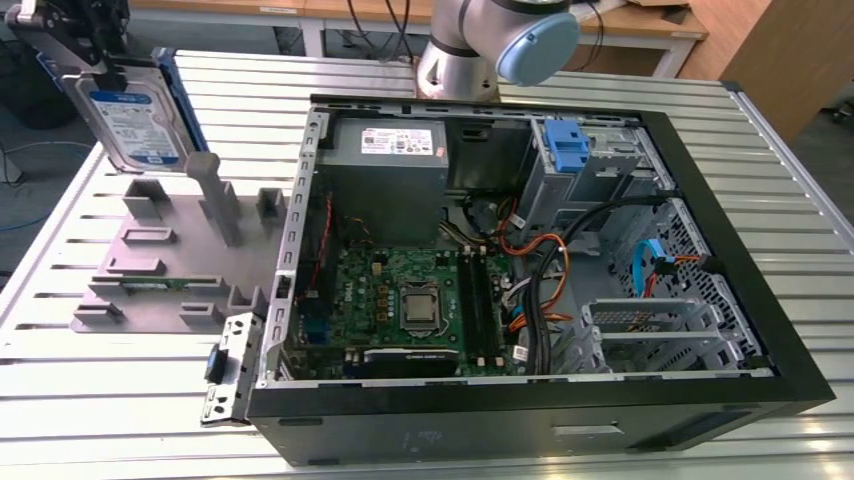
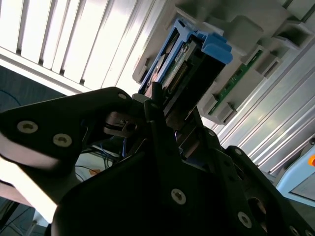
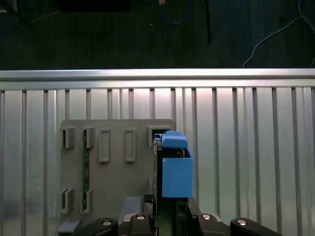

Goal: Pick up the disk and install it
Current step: 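Pick up the disk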

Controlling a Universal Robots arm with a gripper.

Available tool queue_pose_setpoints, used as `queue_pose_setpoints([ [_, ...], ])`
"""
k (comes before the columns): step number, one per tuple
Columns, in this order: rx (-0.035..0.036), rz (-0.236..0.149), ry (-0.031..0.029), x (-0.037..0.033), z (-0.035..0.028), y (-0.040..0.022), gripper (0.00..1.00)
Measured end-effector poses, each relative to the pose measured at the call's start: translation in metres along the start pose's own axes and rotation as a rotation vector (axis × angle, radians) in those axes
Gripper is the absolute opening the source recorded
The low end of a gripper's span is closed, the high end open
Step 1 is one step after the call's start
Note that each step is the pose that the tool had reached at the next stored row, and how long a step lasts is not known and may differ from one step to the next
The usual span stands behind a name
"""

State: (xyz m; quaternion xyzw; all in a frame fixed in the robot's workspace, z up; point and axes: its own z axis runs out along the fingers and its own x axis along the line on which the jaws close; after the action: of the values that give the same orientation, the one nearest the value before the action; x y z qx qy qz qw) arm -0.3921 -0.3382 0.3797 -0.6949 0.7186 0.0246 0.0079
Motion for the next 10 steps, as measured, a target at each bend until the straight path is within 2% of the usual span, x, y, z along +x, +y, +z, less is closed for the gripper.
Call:
queue_pose_setpoints([
  [7, -0.0001, 0.0, 0.0, -0.0007, -0.0159, 0.0004, 0.35],
  [10, 0.0003, 0.0, -0.0002, -0.0007, -0.0164, 0.0004, 0.35],
])
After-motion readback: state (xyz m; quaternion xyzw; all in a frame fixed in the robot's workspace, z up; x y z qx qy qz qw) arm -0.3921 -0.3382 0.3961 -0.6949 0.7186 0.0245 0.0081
